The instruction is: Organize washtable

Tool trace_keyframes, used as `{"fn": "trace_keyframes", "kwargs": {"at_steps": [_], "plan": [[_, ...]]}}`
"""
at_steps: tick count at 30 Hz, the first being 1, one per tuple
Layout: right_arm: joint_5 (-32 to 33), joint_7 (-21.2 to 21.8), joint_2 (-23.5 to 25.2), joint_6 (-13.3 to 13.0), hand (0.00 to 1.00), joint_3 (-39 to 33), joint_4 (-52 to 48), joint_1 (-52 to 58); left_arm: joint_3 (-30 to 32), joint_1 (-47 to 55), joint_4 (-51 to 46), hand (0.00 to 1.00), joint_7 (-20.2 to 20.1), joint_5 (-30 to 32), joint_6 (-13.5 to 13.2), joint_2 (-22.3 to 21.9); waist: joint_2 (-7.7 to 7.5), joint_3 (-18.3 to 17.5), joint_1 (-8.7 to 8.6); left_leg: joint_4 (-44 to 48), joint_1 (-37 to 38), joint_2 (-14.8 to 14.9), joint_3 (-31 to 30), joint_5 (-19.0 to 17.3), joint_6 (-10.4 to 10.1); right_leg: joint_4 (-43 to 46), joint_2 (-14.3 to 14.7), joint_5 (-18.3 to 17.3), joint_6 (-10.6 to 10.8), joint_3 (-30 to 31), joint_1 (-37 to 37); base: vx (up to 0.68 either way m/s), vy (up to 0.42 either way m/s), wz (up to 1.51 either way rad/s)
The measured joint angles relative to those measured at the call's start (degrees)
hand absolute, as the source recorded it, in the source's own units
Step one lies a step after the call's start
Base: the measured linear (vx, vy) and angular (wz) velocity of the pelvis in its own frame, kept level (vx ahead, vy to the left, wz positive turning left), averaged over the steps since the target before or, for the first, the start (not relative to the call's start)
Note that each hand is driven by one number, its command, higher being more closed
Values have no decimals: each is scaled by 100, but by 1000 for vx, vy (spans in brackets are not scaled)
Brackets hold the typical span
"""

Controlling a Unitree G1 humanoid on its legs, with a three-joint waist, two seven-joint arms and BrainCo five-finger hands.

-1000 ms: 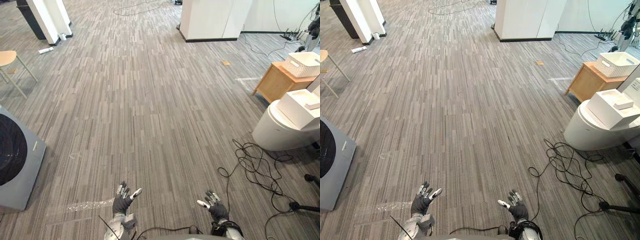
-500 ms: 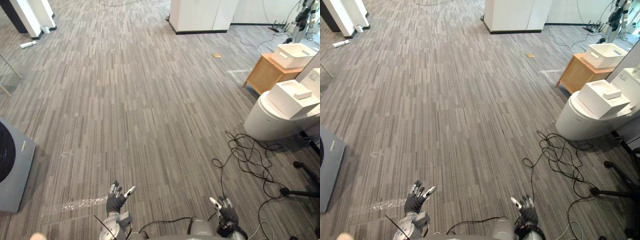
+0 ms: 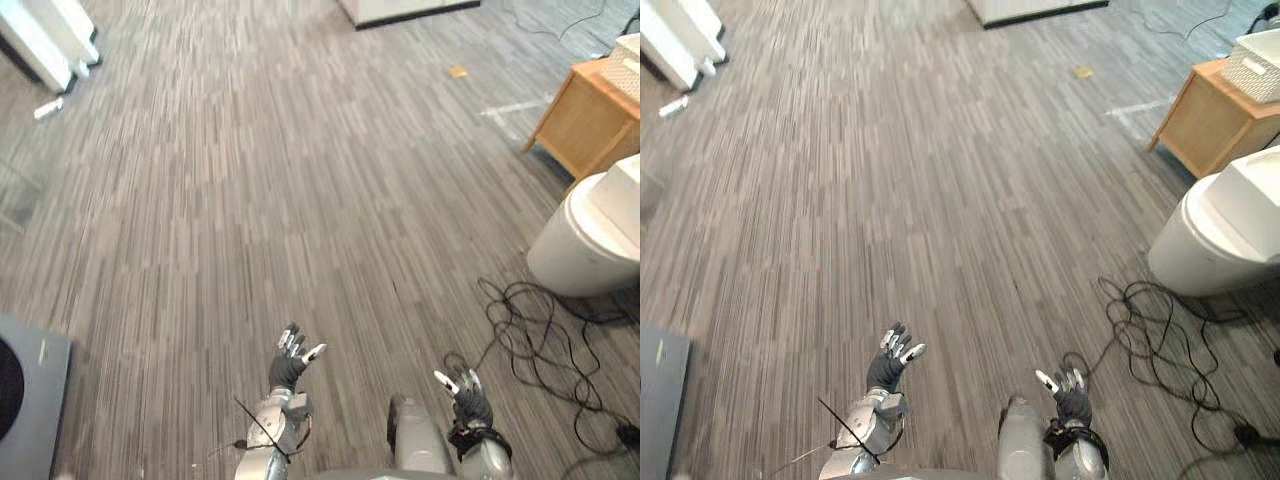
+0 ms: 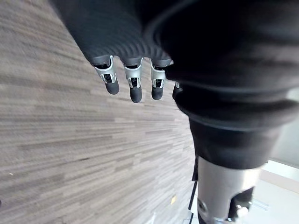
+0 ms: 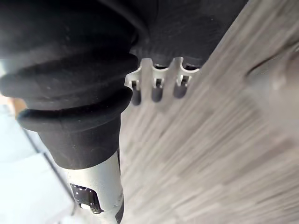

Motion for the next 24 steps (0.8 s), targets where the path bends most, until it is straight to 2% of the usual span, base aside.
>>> {"fn": "trace_keyframes", "kwargs": {"at_steps": [1,3,4,5,6,7,8,9,10,11,12,13,14,15,16,17,18,19,20,21,22,23,24], "plan": [[0,0,-13,-5,0,-12,-25,-7,4,16,-77,0,-5,-54,-4,0,-33,19,16,-40,-184,-63,137,-110,19,-203,-2,-4,-6,42,237,607,-84,-53],[5,-2,-37,-4,0,-36,-18,-138,24,31,-240,0,-15,-62,-4,0,-73,48,154,-661,-756,-212,537,-343,10,-673,-21,-27,-43,250,693,516,-2,-58],[4,-1,-29,6,0,-26,-8,-166,69,66,-394,0,-22,-64,1,0,-94,69,190,-1565,-1037,-307,813,-359,-58,-922,-61,-56,-69,277,952,559,69,-60],[2,12,-21,8,0,10,-10,-213,126,185,-584,0,-23,-79,1,0,-104,76,196,-2549,-1141,-399,1022,-288,-165,-1072,-108,-132,-87,270,1156,671,136,-71],[-2,15,-15,6,0,38,-27,-229,199,336,-821,0,-14,-121,-4,0,-73,89,232,-3772,-1212,-459,1180,-50,-459,-1191,-157,-307,2,303,1436,705,217,-60],[-2,13,-25,3,0,28,-25,-180,232,419,-957,0,18,-140,-6,-15,54,75,261,-4382,-1285,-368,1179,88,-651,-1271,-90,-458,-40,342,1651,709,332,-67],[-2,9,-43,19,0,62,9,-118,268,494,-1111,0,32,-252,-19,-35,109,64,359,-4226,-1446,-217,1128,434,-395,-1245,-87,-738,7,422,1867,612,321,-50],[-2,10,-39,26,0,94,8,-105,302,498,-1139,0,45,-298,-21,-38,115,50,388,-3909,-1457,-217,1119,513,-265,-1176,-148,-816,2,451,1978,633,344,-29],[0,16,-25,23,0,246,-4,-113,428,498,-1166,0,92,-342,-20,-71,38,36,316,-3409,-1539,-222,1082,358,-22,-807,-286,-820,-14,361,1952,539,274,1],[1,24,-19,20,0,416,-11,-122,513,486,-1211,0,109,-364,-24,-74,-61,6,299,-3256,-1543,-343,1078,124,354,-353,-443,-804,-11,333,1785,839,462,14],[-6,32,32,21,0,625,-10,-116,677,486,-1256,0,159,-369,-34,-74,-254,-117,307,-3207,-1498,-588,1161,-115,730,466,-692,-717,133,405,1402,722,414,13],[-23,36,85,20,0,704,-11,-118,707,480,-1260,0,178,-365,-34,-72,-361,-163,302,-3221,-1431,-726,1224,-214,845,949,-831,-598,330,454,1188,736,418,24],[-92,55,241,22,0,747,-9,-117,772,463,-1259,0,236,-347,-32,-47,-518,-182,297,-3266,-1194,-979,1284,-439,930,2017,-1025,-95,1001,653,798,594,304,42],[-96,66,388,22,0,745,5,-134,851,422,-1203,0,309,-318,-27,-22,-553,-177,268,-3390,-877,-1204,1162,-614,933,3217,-957,446,1773,979,342,577,274,48],[-95,82,416,24,0,748,7,-154,873,393,-1148,0,340,-308,-28,-23,-531,-164,260,-3524,-678,-1321,1060,-659,913,3855,-847,436,1761,1064,110,677,275,67],[-94,144,415,21,0,745,1,-157,861,353,-1049,0,417,-280,-33,-23,-426,-108,194,-3943,-139,-1509,895,-663,911,4875,-603,266,1687,966,-299,631,204,68],[-94,146,395,19,0,743,-1,-147,842,350,-1014,0,435,-264,-36,-27,-344,-66,128,-4162,138,-1570,755,-651,891,5154,-484,113,1568,848,-469,743,218,102],[-97,148,340,3,0,738,-19,-42,770,350,-961,0,481,-236,-79,-28,-187,-38,32,-4621,644,-1662,489,-602,818,5280,-282,-214,1147,502,-875,740,164,119],[-111,166,283,4,0,738,-60,118,692,350,-914,0,526,-158,-115,-3,-113,-57,-56,-4932,1005,-1741,226,-566,760,5018,-242,-511,907,185,-1350,618,92,126],[-122,167,266,5,0,728,-93,208,643,327,-884,0,522,-127,-123,30,-111,-57,-84,-5020,1144,-1797,82,-562,753,4761,-283,-617,844,80,-1580,602,-8,149],[-168,167,228,11,0,702,-152,358,552,206,-776,0,518,-40,-125,97,-110,-54,-189,-5147,1343,-1861,-229,-599,687,3840,-386,-667,763,21,-1990,577,-105,155],[-210,152,181,24,0,675,-151,457,483,111,-667,0,520,-40,-125,133,-102,-48,-217,-5251,1502,-1859,-480,-675,562,2484,-412,-498,712,176,-2225,571,-142,148],[-210,148,167,27,0,654,-151,490,442,72,-627,0,523,-37,-125,153,-109,-50,-216,-5308,1583,-1855,-561,-723,483,1766,-432,-288,712,301,-2263,576,-219,114]]}}
